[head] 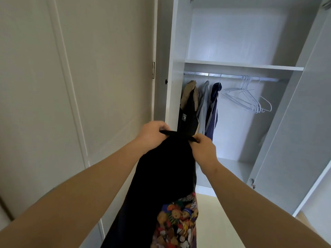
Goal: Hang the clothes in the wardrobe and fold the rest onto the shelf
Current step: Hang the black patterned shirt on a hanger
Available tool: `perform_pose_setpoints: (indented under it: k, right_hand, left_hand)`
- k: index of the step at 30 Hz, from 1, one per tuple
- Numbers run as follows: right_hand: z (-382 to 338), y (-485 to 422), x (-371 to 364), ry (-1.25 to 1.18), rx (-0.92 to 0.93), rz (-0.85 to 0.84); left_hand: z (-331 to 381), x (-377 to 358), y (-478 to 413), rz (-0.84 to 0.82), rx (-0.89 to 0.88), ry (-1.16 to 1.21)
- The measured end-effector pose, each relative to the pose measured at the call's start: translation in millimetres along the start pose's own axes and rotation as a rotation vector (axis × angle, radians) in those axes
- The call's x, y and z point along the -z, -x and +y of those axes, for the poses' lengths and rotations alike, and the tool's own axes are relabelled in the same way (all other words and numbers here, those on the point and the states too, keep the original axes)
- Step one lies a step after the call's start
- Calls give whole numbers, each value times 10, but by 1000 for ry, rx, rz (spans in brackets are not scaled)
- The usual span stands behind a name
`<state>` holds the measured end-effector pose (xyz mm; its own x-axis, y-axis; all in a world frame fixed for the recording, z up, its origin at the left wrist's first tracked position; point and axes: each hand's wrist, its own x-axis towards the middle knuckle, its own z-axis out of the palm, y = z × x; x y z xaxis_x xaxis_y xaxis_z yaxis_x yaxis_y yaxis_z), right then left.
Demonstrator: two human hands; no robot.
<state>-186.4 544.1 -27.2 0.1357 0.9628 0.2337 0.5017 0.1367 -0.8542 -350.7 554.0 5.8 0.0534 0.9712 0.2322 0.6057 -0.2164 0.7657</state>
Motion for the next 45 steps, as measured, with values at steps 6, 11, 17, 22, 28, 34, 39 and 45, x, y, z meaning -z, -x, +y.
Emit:
perform_pose_setpoints:
  k: [6,11,17,22,28,34,39,45]
  right_hand:
    - [-27,-13,7,-7,-34,69]
    - [-71,30,10,-6,-39,106]
    - [-109,40,76,104,24,194]
    - [-56,22,117,132,-22,256]
    - [-20,-24,67,-18,-113,305]
    - [-10,-49,73,84,-56,339]
    - [9,25,173,352,-10,308]
    - [114,133,320,321,-197,329]
  left_hand:
    - [-327,58,-5,74,84,-303]
    - [-458,128,-4,97,207,-353]
    - [-541,218,-14,75,338,-278]
    - [-453,203,-41,125,518,269]
    - [-356,168,-84,28,570,749]
    - [-436,181,-141,46,329,82]
    - [-433,169,-140,204,278,138]
    - [-200,64,-157,62,482,644]
